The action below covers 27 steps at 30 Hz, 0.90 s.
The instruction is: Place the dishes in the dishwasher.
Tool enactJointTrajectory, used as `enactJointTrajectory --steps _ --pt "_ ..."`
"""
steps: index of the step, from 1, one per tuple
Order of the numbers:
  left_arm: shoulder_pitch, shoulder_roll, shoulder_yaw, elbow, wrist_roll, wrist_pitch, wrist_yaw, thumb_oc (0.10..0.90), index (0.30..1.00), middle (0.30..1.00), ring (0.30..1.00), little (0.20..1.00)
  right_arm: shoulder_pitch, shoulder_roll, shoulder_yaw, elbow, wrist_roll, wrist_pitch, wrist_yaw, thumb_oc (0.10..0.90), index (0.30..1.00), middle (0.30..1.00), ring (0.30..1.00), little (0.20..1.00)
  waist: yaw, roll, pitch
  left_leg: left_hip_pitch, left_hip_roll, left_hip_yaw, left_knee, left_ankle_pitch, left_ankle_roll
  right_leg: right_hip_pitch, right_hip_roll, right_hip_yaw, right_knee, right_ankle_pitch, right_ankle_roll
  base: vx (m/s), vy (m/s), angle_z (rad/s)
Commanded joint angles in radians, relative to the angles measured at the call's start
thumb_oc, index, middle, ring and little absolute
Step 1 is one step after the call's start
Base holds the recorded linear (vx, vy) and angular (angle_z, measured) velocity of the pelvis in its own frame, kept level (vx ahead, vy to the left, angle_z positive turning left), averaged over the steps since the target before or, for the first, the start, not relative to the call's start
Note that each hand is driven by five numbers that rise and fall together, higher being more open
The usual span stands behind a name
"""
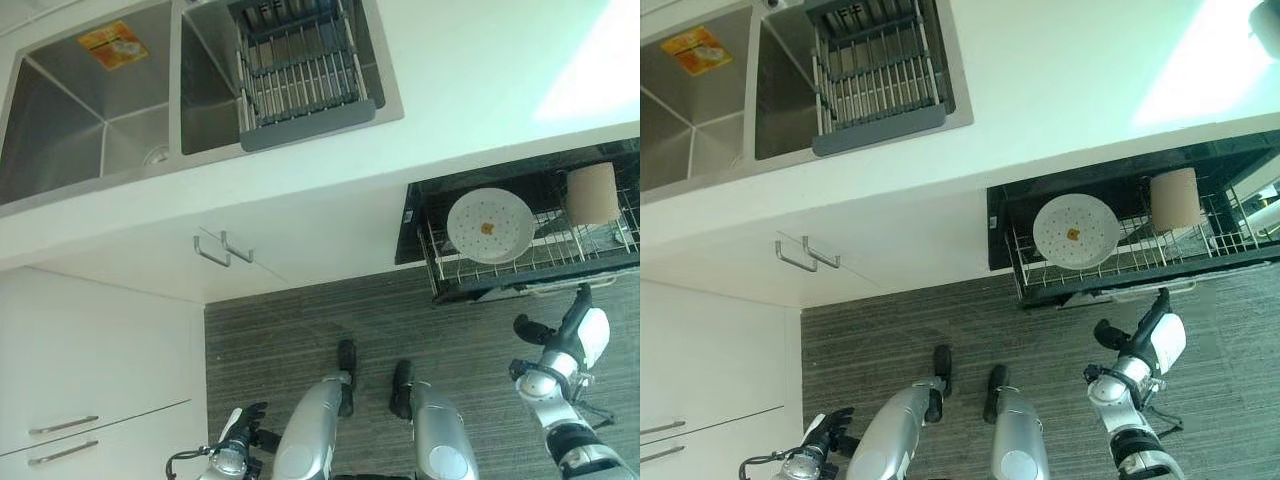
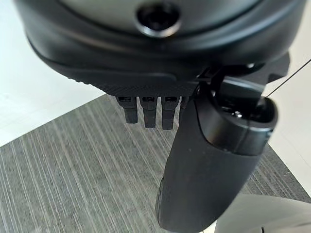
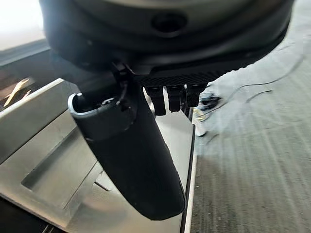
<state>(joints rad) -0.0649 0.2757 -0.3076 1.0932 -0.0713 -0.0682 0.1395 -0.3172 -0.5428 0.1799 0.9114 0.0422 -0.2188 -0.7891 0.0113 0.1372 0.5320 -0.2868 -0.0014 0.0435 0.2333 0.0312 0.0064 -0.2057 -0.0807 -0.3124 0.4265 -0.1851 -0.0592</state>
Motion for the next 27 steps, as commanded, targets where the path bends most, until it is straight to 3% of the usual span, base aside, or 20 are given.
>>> enactJointTrajectory --steps 1,7,8,11,17,27 --pt "0.020 0.063 -0.004 -0.019 0.005 -0.004 -0.011 0.800 0.900 0.900 0.900 0.900 -0.172 -0.139 0.024 -0.103 -0.157 -0.100 0.017 0.800 0.900 0.900 0.900 0.900 0.047 -0.011 -0.012 -0.011 0.019 -0.009 0.067 -0.129 -0.028 0.042 0.040 0.056 0.055 -0.133 0.010 0.08 0.017 0.14" --pt "0.024 0.103 0.003 -0.077 0.014 -0.019 -0.043 0.800 0.900 0.900 0.900 0.900 -0.309 -0.242 0.076 -0.062 -0.177 -0.060 0.144 0.800 0.900 0.900 0.900 0.900 0.093 -0.024 -0.012 -0.092 0.039 0.006 0.067 -0.083 -0.041 0.019 0.047 0.039 0.071 -0.143 -0.007 0.06 0.005 0.16" --pt "0.029 0.121 0.000 -0.098 0.019 -0.028 -0.044 0.800 0.900 0.900 0.900 0.900 -0.354 -0.264 0.096 -0.045 -0.171 -0.051 0.155 0.800 0.900 0.900 0.900 0.900 0.112 -0.037 -0.012 -0.094 0.028 0.002 0.067 -0.091 -0.046 0.021 0.040 0.045 0.083 -0.164 -0.003 0.11 -0.015 0.16" --pt "0.031 0.144 -0.006 -0.142 0.025 -0.033 -0.037 0.800 0.900 0.900 0.900 0.900 -0.439 -0.295 0.129 -0.017 -0.174 -0.039 0.172 0.800 0.900 0.900 0.900 0.900 0.141 -0.036 -0.012 -0.120 0.018 -0.010 0.067 -0.080 -0.043 0.002 0.039 0.034 0.100 -0.167 -0.005 0.10 0.012 0.32" --pt "0.021 0.176 -0.028 -0.181 0.038 -0.057 -0.015 0.800 0.900 0.900 0.900 0.900 -0.622 -0.305 0.238 0.034 -0.220 0.051 0.139 0.800 0.900 0.900 0.900 0.900 0.192 -0.027 -0.012 -0.146 -0.006 -0.037 0.067 -0.068 -0.032 -0.016 0.033 0.015 0.113 -0.164 -0.006 0.08 0.038 0.19" --pt "0.031 0.189 -0.032 -0.206 0.032 -0.057 -0.013 0.800 0.900 0.900 0.900 0.900 -0.684 -0.293 0.241 0.057 -0.175 0.124 0.146 0.800 0.900 0.900 0.900 0.900 0.224 -0.010 -0.012 -0.156 -0.026 -0.053 0.067 -0.066 -0.021 -0.022 0.020 -0.008 0.108 -0.155 0.000 0.02 0.006 0.02"
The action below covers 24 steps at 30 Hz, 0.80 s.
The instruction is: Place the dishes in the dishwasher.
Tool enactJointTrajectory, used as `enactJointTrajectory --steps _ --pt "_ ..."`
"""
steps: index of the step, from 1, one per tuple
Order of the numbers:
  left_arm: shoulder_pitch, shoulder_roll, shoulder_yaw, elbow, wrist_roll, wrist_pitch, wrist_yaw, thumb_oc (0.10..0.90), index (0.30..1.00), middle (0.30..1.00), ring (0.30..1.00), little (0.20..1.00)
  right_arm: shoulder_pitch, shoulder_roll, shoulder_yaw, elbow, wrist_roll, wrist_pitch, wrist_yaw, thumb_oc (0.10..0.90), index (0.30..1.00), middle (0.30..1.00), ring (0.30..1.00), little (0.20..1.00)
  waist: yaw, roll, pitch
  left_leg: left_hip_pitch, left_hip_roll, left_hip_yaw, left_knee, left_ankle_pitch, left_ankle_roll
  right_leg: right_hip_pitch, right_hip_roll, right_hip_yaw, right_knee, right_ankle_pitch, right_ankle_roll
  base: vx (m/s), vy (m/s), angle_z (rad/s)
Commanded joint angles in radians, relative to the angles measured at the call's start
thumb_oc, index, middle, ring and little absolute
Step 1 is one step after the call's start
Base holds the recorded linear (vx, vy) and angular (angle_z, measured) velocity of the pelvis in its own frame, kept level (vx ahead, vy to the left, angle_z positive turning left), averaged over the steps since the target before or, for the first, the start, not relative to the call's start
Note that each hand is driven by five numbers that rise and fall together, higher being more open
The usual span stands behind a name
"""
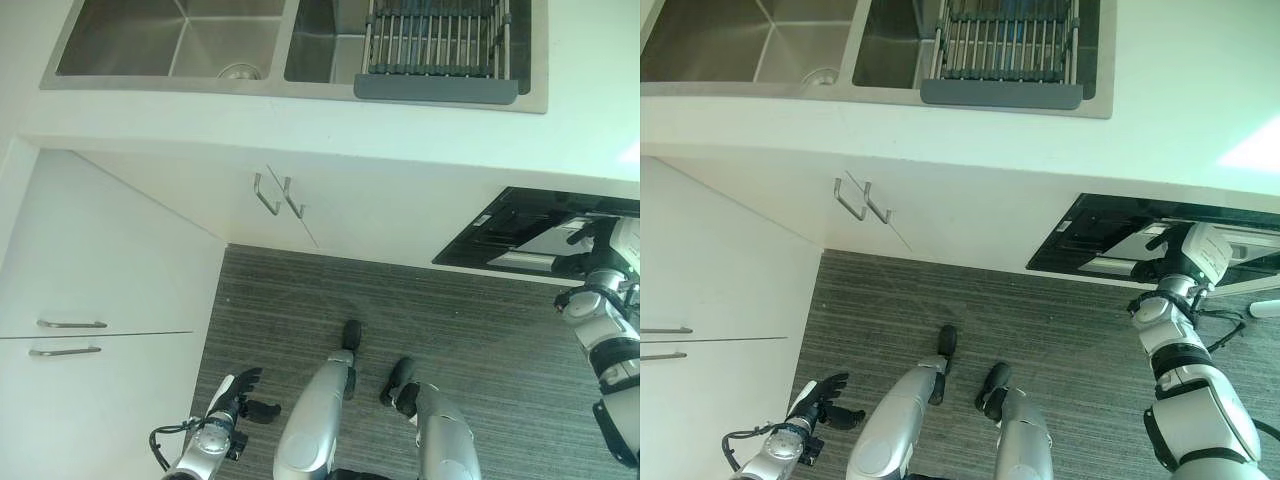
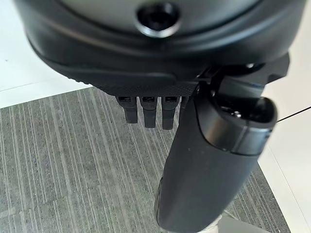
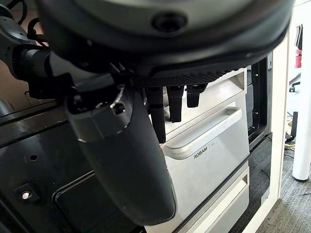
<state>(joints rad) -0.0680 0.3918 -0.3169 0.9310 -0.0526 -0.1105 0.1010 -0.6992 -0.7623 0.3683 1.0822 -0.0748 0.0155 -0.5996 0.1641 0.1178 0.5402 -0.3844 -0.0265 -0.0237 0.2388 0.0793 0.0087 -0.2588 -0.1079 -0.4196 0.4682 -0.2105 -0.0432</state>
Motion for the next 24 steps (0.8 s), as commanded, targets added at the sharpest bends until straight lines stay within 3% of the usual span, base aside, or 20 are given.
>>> enactJointTrajectory --steps 1,6,9,12,14,18,21,24 --pt "0.035 0.071 -0.021 -0.040 0.012 -0.018 0.026 0.800 0.900 0.900 0.900 0.900 -0.296 -0.072 0.051 -0.114 -0.054 -0.110 -0.046 0.800 0.900 0.900 0.900 0.900 0.071 0.010 -0.020 -0.058 0.000 0.015 0.061 -0.114 -0.023 0.031 0.048 0.099 0.066 -0.130 -0.016 0.00 0.000 0.00" --pt "0.050 0.035 0.045 -0.009 -0.095 -0.050 0.053 0.800 0.900 0.900 0.900 0.900 -0.120 -0.004 -0.042 -0.153 0.011 -0.127 -0.010 0.800 0.900 0.900 0.900 0.900 0.043 0.002 -0.020 -0.031 0.011 0.027 0.061 -0.127 -0.028 0.067 0.054 0.104 0.030 -0.125 -0.011 -0.01 0.000 0.01" --pt "0.053 0.013 0.105 -0.026 -0.120 -0.067 0.100 0.800 0.900 0.900 0.900 0.900 0.088 0.084 -0.051 -0.209 0.005 -0.127 0.030 0.800 0.900 0.900 0.900 0.900 0.012 -0.011 -0.020 0.009 0.027 0.047 0.061 -0.140 -0.030 0.121 0.060 0.107 -0.012 -0.116 -0.009 -0.02 -0.030 0.06" --pt "0.054 0.013 0.148 -0.063 -0.089 -0.096 0.168 0.800 0.900 0.900 0.900 0.900 0.255 0.154 -0.077 -0.237 0.068 -0.135 0.017 0.800 0.900 0.900 0.900 0.900 -0.018 -0.021 -0.020 0.055 0.038 0.060 0.061 -0.154 -0.033 0.176 0.063 0.109 -0.044 -0.111 -0.007 -0.03 -0.040 0.02" --pt "0.050 0.023 0.162 -0.088 0.041 -0.112 0.253 0.800 0.900 0.900 0.900 0.900 0.359 0.191 -0.102 -0.242 0.078 -0.166 0.019 0.800 0.900 0.900 0.900 0.900 -0.039 -0.026 -0.021 0.085 0.044 0.072 0.061 -0.163 -0.037 0.212 0.064 0.115 -0.063 -0.111 -0.004 -0.04 -0.006 -0.02" --pt "0.063 0.050 0.218 -0.153 0.052 -0.121 0.348 0.800 0.900 0.900 0.900 0.900 0.534 0.254 -0.133 -0.216 0.074 -0.181 0.069 0.800 0.900 0.900 0.900 0.900 -0.095 -0.032 -0.069 0.137 0.062 0.098 0.061 -0.186 -0.047 0.286 0.068 0.132 -0.122 -0.107 0.004 -0.01 0.026 -0.16" --pt "0.057 0.053 0.245 -0.171 -0.004 -0.132 0.332 0.800 0.900 0.900 0.900 0.900 0.599 0.292 -0.153 -0.163 0.121 -0.186 0.125 0.800 0.900 0.900 0.900 0.900 -0.117 -0.032 -0.097 0.159 0.064 0.107 0.061 -0.195 -0.048 0.315 0.070 0.147 -0.144 -0.104 0.009 -0.03 0.035 -0.34" --pt "0.053 0.011 0.270 -0.164 -0.225 -0.126 0.152 0.800 0.900 0.900 0.900 0.900 0.646 0.356 -0.190 -0.107 0.364 -0.180 0.285 0.800 0.900 0.900 0.900 0.900 -0.135 -0.040 -0.134 0.187 0.058 0.108 0.061 -0.202 -0.044 0.344 0.075 0.165 -0.168 -0.094 0.012 -0.04 0.008 -0.13"
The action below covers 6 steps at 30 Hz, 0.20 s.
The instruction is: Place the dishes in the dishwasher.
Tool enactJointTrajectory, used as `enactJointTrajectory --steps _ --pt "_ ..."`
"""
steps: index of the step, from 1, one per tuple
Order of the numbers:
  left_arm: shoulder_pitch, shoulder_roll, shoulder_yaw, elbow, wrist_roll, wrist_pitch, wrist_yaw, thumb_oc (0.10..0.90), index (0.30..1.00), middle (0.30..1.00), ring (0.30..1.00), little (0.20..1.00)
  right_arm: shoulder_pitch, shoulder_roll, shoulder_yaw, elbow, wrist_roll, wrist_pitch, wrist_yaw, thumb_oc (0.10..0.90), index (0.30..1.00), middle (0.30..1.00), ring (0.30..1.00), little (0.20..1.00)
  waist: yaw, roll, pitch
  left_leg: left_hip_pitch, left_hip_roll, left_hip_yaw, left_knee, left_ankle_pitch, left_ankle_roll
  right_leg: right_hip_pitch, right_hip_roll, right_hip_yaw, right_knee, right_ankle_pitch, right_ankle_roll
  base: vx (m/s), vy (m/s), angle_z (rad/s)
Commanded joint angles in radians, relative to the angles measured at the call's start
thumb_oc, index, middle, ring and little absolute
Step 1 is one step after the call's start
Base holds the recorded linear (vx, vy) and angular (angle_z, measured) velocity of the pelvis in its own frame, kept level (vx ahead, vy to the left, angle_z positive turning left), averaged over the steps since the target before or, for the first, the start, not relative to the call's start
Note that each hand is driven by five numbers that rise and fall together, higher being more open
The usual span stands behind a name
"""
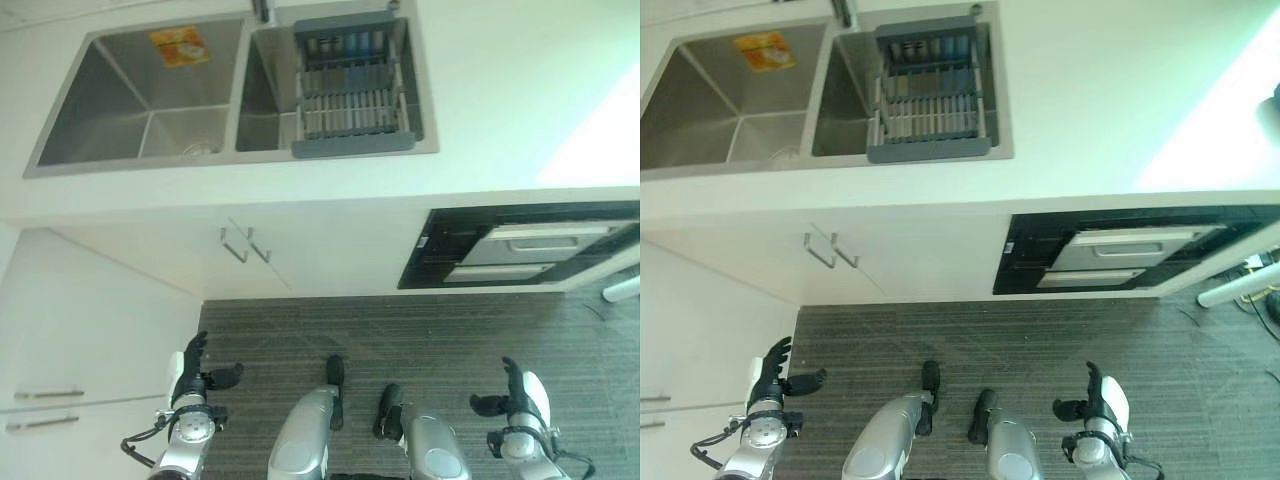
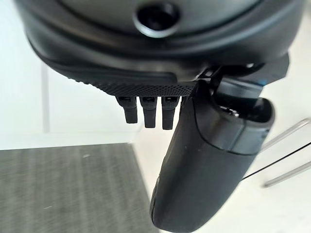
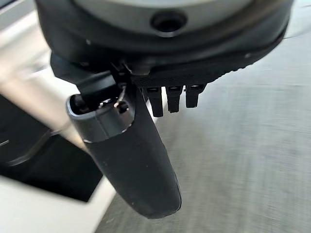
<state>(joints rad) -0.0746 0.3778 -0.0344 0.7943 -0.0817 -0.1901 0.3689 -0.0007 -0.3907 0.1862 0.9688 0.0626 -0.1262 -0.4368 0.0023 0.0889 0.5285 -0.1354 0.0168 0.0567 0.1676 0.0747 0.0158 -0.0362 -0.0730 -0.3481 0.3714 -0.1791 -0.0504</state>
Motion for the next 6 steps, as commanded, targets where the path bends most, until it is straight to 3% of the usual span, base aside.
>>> enactJointTrajectory --steps 1,2,4,6 --pt "0.058 0.000 -0.008 -0.022 -0.258 -0.017 -0.178 0.800 0.900 0.900 0.900 0.900 -0.046 0.006 -0.025 0.010 0.274 -0.031 0.158 0.800 0.900 0.900 0.900 0.900 0.020 -0.004 -0.133 -0.066 0.022 0.028 0.132 -0.185 -0.045 0.113 0.049 0.089 -0.071 -0.111 0.015 -0.10 0.004 -0.19" --pt "0.059 -0.051 -0.004 -0.001 -0.350 0.053 -0.351 0.800 0.900 0.900 0.900 0.900 -0.033 0.034 -0.052 0.016 0.365 -0.034 0.223 0.800 0.900 0.900 0.900 0.900 0.012 -0.013 -0.152 -0.053 0.018 0.029 0.132 -0.190 -0.043 0.114 0.049 0.099 -0.071 -0.108 0.019 -0.09 0.011 -0.16" --pt "0.062 -0.117 -0.015 0.030 -0.467 0.135 -0.541 0.800 0.900 0.900 0.900 0.900 -0.025 0.054 -0.072 0.008 0.387 -0.031 0.283 0.800 0.900 0.900 0.900 0.900 -0.001 -0.023 -0.174 -0.033 0.015 0.035 0.132 -0.202 -0.038 0.109 0.046 0.110 -0.071 -0.104 0.026 -0.04 0.026 -0.19" --pt "0.073 -0.147 -0.025 0.049 -0.485 0.192 -0.623 0.800 0.900 0.900 0.900 0.900 -0.019 0.065 -0.079 -0.004 0.400 -0.020 0.309 0.800 0.900 0.900 0.900 0.900 -0.009 -0.029 -0.188 -0.021 0.014 0.039 0.132 -0.214 -0.036 0.102 0.043 0.115 -0.071 -0.100 0.033 -0.05 0.031 -0.21"
